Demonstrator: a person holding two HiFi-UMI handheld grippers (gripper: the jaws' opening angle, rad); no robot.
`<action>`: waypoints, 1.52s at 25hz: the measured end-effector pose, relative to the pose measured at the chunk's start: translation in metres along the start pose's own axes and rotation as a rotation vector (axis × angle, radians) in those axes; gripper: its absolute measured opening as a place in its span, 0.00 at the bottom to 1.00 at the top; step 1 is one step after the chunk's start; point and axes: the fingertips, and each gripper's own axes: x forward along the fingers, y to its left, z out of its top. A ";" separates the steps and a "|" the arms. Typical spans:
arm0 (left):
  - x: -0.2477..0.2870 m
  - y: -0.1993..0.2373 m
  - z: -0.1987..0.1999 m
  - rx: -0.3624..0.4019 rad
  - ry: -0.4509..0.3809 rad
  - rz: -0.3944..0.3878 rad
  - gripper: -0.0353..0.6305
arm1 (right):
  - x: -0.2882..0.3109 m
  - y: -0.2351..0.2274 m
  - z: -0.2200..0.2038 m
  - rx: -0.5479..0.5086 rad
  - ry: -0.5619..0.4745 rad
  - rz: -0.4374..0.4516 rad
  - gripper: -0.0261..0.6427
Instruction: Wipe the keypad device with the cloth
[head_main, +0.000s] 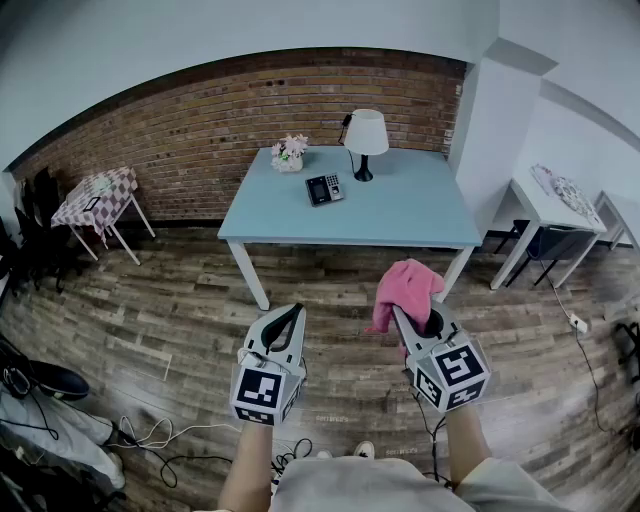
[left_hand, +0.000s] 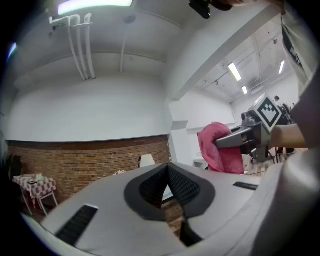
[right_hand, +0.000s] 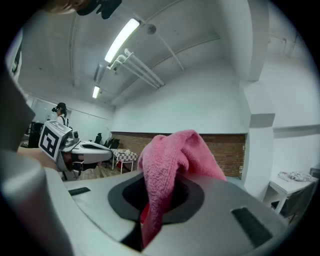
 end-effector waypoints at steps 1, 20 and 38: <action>0.002 0.000 0.000 0.001 -0.001 -0.004 0.06 | 0.001 -0.002 0.000 0.002 -0.001 -0.005 0.11; 0.036 0.016 -0.018 -0.013 0.038 0.047 0.06 | 0.019 -0.060 -0.010 -0.007 0.001 -0.028 0.12; 0.112 -0.002 -0.034 -0.026 0.069 0.066 0.06 | 0.065 -0.116 -0.029 0.012 0.022 0.054 0.12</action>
